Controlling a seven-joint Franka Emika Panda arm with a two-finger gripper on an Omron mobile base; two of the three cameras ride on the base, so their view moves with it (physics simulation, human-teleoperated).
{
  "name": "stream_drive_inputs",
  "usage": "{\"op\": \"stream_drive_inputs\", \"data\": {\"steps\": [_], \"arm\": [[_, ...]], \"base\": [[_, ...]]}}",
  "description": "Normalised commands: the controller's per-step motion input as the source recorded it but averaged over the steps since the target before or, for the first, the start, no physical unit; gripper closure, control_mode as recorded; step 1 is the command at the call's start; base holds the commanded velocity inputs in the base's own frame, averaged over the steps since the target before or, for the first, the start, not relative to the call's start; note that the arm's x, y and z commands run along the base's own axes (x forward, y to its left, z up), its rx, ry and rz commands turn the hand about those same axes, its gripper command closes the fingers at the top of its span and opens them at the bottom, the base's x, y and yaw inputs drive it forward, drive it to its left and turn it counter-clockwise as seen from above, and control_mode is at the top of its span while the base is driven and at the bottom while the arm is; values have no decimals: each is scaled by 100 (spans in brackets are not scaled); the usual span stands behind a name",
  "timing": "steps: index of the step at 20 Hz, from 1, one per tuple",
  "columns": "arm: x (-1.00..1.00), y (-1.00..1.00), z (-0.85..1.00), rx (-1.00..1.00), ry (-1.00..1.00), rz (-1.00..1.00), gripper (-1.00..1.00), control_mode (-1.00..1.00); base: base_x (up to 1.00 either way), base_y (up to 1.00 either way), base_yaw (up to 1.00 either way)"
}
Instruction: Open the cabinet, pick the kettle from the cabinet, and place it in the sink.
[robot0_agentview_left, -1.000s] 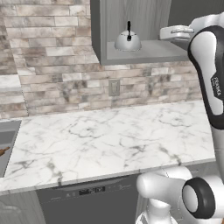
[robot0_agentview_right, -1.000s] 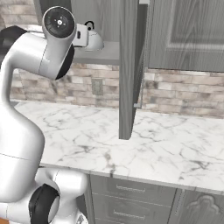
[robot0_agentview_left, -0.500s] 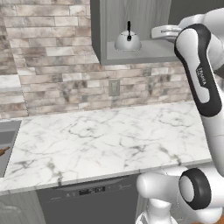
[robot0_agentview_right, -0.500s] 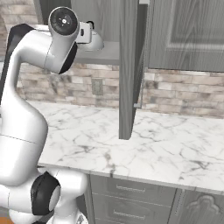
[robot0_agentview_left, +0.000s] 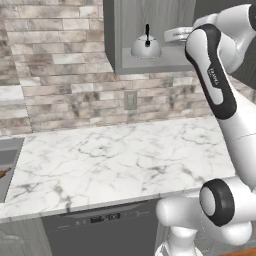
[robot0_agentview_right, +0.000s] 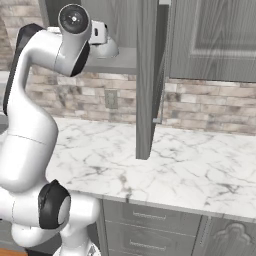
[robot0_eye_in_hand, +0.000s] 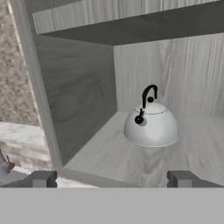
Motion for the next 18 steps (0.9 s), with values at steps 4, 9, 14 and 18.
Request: {"op": "stream_drive_inputs", "data": {"steps": [4, 9, 14, 18], "arm": [[36, 12, -7, -1, 0, -12, -100, -100], [31, 6, -11, 0, 0, -11, -100, -100], [38, 4, -5, 0, 0, -12, -100, -100], [43, 0, 0, 0, 0, -8, -100, -100]], "base": [[0, 0, 0], [0, 0, 0], [0, 0, 0], [0, 0, 0]]}}
